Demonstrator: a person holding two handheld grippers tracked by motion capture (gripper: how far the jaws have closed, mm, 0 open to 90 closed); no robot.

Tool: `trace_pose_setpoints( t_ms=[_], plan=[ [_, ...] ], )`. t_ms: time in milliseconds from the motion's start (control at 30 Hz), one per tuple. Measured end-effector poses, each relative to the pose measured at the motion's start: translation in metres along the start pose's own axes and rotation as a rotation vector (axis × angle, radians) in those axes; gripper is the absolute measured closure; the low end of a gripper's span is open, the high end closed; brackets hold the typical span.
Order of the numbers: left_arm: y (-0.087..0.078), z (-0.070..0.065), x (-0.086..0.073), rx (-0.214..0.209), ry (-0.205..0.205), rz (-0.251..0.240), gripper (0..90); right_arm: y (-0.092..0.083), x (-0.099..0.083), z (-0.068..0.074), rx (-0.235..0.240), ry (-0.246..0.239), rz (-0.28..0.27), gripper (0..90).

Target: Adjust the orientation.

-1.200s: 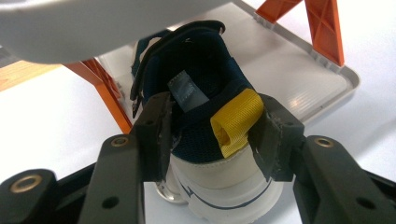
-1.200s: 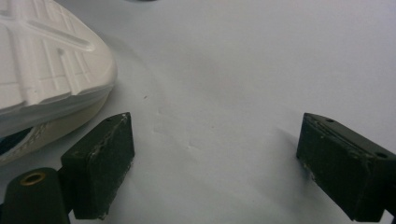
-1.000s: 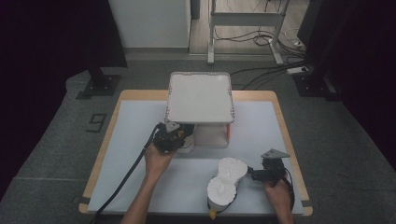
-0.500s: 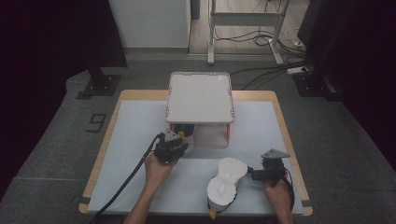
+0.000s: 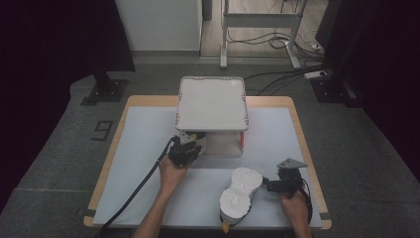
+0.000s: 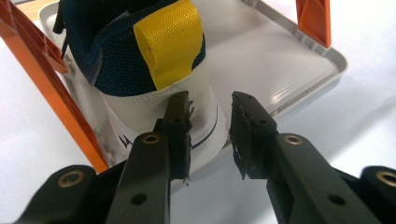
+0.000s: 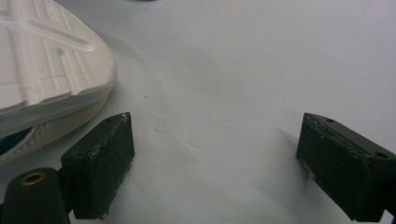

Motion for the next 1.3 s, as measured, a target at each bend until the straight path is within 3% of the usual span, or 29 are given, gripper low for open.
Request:
trace_pose_setpoints(
  t_ms=[167,333,433,467,533,633,800,900,1067,1133,1300],
  plan=[
    [0.003,-0.004,0.001,-0.007,0.008,-0.003,67.0,0.000,0.000,0.000,0.000,0.000,0.000,10.3],
    [-0.001,-0.006,-0.002,-0.018,0.025,0.012,59.2,0.000,0.000,0.000,0.000,0.000,0.000,10.4],
    [-0.008,-0.009,-0.004,-0.043,0.036,0.018,51.4,0.000,0.000,0.000,0.000,0.000,0.000,10.3],
    [-0.013,-0.010,-0.005,-0.055,0.041,0.020,43.4,0.000,0.000,0.000,0.000,0.000,0.000,10.4],
    [-0.020,-0.011,-0.006,-0.076,0.046,0.023,40.9,0.000,0.000,0.000,0.000,0.000,0.000,10.4],
    [-0.030,-0.010,-0.010,-0.082,0.051,0.022,27.6,0.000,0.000,0.000,0.000,0.000,0.000,10.4],
    [-0.049,-0.001,-0.021,-0.117,0.027,0.024,14.8,0.000,0.000,0.000,0.000,-0.001,0.000,10.4],
    [-0.064,0.009,-0.036,-0.128,0.026,0.030,8.7,0.000,0.000,0.000,-0.001,-0.001,0.000,10.4],
    [-0.072,0.019,-0.055,-0.113,0.030,0.054,4.3,0.000,0.000,0.000,-0.001,-0.001,0.000,10.4],
    [-0.074,0.026,-0.067,-0.098,0.036,0.079,0.3,0.000,0.000,0.000,-0.001,0.000,0.000,10.4],
    [-0.074,0.038,-0.091,-0.047,0.050,0.114,0.0,0.000,0.000,0.000,-0.001,0.000,0.000,10.4]
  ],
)
Point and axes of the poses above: each handheld gripper's, and its own axes: y roughly forward along the jaws, x roughly out of its top, z roughly to its left, the point moved 5 cm from there along y, roughly forward along the jaws, and after that the axes turned 14 degrees about x, right-handed, at the moved point
